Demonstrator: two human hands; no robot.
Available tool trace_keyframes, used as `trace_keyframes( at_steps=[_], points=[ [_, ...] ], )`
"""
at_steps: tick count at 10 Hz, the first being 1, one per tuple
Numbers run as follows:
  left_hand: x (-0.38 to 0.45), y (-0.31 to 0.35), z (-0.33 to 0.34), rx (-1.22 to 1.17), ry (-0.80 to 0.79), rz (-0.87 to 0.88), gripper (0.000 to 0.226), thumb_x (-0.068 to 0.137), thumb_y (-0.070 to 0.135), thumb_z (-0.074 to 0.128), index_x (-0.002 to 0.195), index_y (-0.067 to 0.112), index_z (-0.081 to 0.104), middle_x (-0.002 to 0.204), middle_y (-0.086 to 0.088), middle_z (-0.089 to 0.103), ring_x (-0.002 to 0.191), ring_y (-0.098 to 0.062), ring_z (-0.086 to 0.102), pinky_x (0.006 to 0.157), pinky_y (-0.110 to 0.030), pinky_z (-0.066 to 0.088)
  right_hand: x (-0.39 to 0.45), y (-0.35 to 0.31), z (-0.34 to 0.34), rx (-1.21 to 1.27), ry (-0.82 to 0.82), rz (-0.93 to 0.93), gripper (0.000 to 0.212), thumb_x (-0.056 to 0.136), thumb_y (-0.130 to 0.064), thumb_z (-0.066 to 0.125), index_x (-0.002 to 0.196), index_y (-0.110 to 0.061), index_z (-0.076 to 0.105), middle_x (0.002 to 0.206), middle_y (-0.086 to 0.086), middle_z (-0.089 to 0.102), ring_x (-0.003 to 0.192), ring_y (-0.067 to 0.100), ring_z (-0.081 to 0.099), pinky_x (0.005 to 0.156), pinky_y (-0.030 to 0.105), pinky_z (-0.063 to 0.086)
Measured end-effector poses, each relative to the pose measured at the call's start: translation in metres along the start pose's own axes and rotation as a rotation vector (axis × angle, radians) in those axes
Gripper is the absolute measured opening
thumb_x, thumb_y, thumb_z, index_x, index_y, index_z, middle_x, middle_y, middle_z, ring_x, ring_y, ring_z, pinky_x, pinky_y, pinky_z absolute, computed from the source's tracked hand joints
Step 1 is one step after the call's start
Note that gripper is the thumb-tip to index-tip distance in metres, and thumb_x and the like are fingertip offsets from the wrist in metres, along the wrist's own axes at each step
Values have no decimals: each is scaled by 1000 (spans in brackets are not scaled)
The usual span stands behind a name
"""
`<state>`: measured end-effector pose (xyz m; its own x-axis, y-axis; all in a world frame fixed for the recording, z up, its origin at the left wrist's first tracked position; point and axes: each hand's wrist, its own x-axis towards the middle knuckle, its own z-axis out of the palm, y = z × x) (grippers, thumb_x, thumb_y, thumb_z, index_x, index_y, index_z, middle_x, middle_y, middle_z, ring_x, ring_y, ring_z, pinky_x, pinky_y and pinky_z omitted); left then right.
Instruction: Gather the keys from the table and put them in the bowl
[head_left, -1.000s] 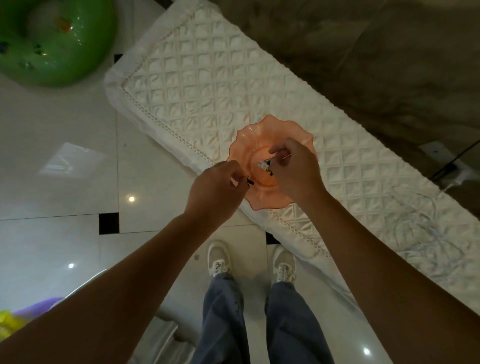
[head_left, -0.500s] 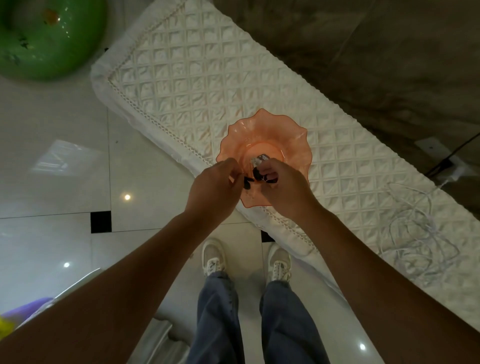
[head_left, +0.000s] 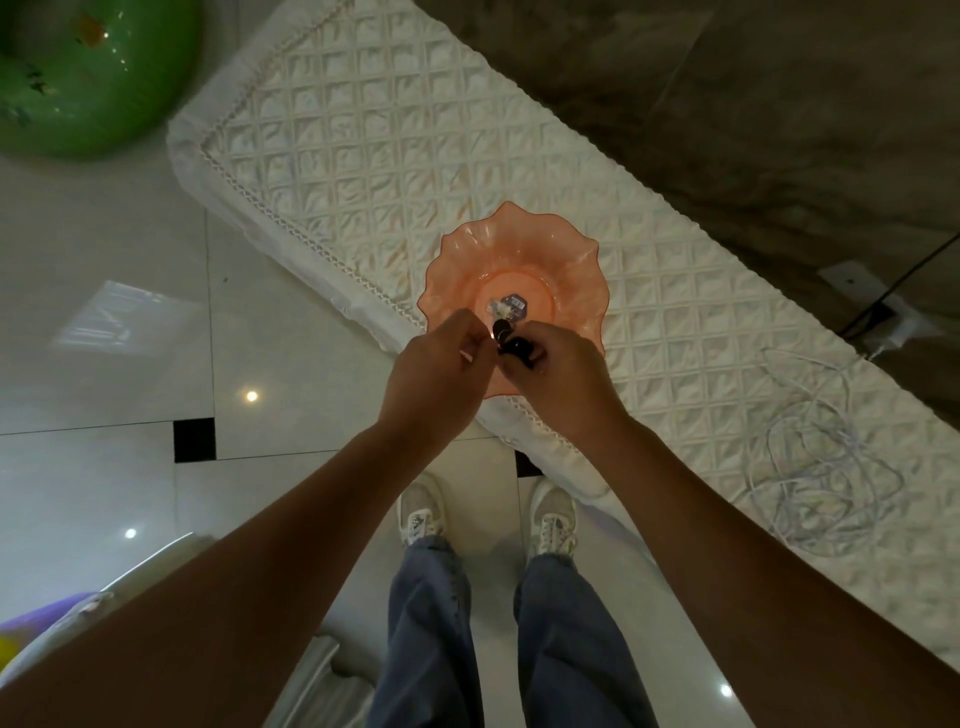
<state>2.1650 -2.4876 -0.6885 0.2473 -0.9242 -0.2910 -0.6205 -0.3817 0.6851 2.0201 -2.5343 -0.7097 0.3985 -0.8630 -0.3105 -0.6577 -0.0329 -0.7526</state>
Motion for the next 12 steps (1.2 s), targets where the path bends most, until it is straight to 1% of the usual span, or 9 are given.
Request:
trace_keyframes(
  at_steps=[1, 2, 3, 4, 5, 7, 9, 10, 12],
  points=[
    [-2, -4, 0, 9, 3, -10, 13, 94, 28, 53, 93, 18, 61, 86, 5, 70, 76, -14, 67, 70, -32, 55, 4, 7, -7, -57, 33, 83, 8, 86, -28, 68, 89, -20, 67, 75, -9, 63, 66, 8, 58, 53, 9, 36],
    [-1, -8, -2, 24, 0, -20, 14, 94, 29, 51, 92, 19, 61, 85, 7, 67, 75, -15, 66, 67, -29, 52, 9, 12, -12, -106, 19, 128, 14, 85, -28, 67, 87, -14, 66, 80, 0, 67, 72, 16, 61, 62, 27, 46],
    [2, -12, -5, 36, 8, -25, 17, 92, 34, 49, 90, 21, 60, 83, 11, 64, 71, -10, 62, 61, -21, 45, 17, 14, -14, -115, 13, 143, 14, 86, -28, 67, 91, -16, 66, 82, -3, 65, 75, 15, 60, 57, 22, 41],
    [5, -15, -7, 39, 4, -45, 21, 90, 40, 46, 90, 23, 59, 84, 14, 62, 72, -9, 62, 62, -25, 45, 26, 13, -14, -103, 41, 158, 19, 86, -28, 67, 100, -16, 64, 86, -6, 61, 77, 13, 57, 54, 16, 34],
    [7, -15, -8, 50, -3, -34, 24, 89, 42, 43, 90, 24, 59, 84, 14, 62, 73, -9, 61, 65, -28, 47, 33, 11, -14, -96, 65, 172, 23, 86, -28, 68, 104, -15, 63, 90, -5, 61, 79, 15, 57, 56, 17, 34],
    [7, -17, -13, 92, -20, 7, 31, 90, 45, 40, 96, 25, 63, 94, 7, 67, 80, -12, 63, 71, -31, 49, 34, 11, -13, -39, 74, 207, 24, 84, -28, 70, 104, -18, 62, 97, -2, 66, 84, 16, 63, 70, 30, 49],
    [5, -18, -16, 110, -33, 37, 47, 85, 55, 32, 101, 24, 64, 99, 5, 67, 86, -15, 63, 74, -32, 49, 28, 10, -11, -38, 64, 186, 26, 85, -29, 67, 109, -18, 63, 103, -4, 66, 85, 11, 62, 64, 23, 45],
    [3, -18, -17, 130, -37, 37, 47, 85, 55, 33, 101, 24, 63, 100, 4, 67, 87, -16, 63, 76, -35, 51, 23, 5, -10, -40, 49, 156, 27, 87, -30, 65, 111, -18, 63, 104, -4, 66, 83, 9, 61, 61, 20, 42],
    [-5, -21, -19, 231, -40, 53, 32, 94, 42, 43, 113, 23, 60, 107, -1, 68, 90, -19, 64, 76, -33, 48, 7, -3, -13, -63, 23, 81, 34, 90, -38, 60, 118, -18, 63, 112, -4, 67, 92, 11, 61, 67, 17, 39]
  ],
)
